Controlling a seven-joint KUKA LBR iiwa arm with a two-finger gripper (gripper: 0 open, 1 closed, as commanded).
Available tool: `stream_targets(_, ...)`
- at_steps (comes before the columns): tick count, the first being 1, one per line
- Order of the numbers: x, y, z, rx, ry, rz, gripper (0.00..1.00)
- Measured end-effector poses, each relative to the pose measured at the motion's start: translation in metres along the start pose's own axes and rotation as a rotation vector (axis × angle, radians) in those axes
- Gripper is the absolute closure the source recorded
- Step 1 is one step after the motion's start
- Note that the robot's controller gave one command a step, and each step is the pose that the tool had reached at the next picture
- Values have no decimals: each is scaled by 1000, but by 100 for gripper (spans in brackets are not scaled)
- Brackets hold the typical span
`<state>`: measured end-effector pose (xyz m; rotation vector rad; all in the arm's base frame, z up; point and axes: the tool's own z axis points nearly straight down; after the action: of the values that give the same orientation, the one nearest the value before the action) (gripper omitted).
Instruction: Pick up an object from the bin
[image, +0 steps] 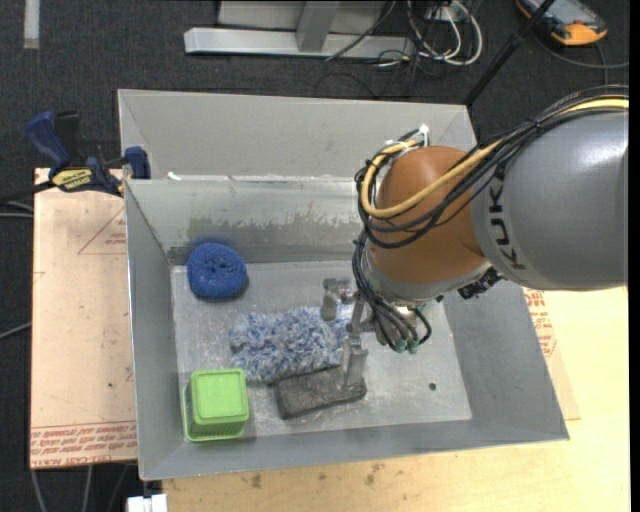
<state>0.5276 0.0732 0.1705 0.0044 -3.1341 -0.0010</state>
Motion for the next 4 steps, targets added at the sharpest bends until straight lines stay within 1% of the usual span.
stream_targets(1,-2,0,-4,-1,-8,2,0)
stream_targets(2,-66,-9,98,-1,-6,-115,100)
stream_targets(3,-66,-9,98,-1,-6,-115,100)
stream_targets(4,-61,-20,-17,0,-10,-96,100)
